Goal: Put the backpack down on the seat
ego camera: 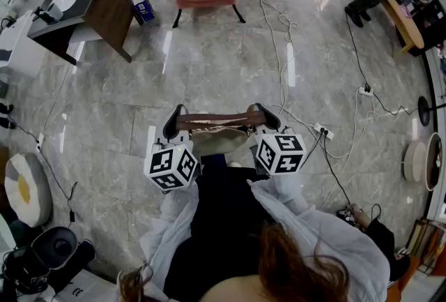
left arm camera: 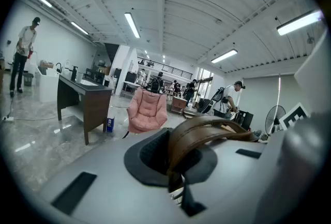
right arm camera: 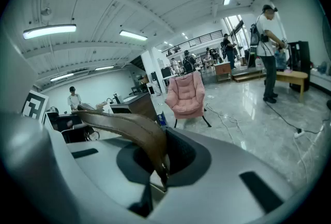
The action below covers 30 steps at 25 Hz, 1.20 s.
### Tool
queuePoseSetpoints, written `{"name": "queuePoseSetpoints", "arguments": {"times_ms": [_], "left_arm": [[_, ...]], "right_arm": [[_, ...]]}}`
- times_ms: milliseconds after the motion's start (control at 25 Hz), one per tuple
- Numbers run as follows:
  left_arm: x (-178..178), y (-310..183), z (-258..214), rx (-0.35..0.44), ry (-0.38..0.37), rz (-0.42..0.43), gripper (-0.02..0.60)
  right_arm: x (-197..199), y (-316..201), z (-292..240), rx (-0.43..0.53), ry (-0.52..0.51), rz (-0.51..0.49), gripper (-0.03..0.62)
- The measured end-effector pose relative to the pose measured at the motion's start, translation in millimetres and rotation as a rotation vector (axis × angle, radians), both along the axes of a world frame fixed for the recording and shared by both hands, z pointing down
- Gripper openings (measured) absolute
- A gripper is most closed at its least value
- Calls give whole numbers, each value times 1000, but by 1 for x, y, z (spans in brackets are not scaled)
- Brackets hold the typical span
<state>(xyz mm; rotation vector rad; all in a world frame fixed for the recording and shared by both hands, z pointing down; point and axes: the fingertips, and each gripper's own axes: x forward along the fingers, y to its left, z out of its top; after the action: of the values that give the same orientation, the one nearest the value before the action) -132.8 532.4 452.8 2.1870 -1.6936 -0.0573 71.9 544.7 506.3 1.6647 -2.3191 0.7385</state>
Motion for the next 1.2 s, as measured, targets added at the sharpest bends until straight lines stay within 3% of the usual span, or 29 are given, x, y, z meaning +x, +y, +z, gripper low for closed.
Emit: {"name": "queuePoseSetpoints", "arguments": {"times_ms": [280, 720, 1200], "left_arm": [[-7, 44, 7, -38, 10, -9, 12], [23, 59, 1, -22, 16, 57, 14], [35, -7, 12, -43, 28, 92, 12]], "right_arm": [[2, 34, -15, 49, 34, 35, 6], [36, 51, -31, 107, 111, 116, 8], [45, 1, -12, 35, 53, 173, 6]]}}
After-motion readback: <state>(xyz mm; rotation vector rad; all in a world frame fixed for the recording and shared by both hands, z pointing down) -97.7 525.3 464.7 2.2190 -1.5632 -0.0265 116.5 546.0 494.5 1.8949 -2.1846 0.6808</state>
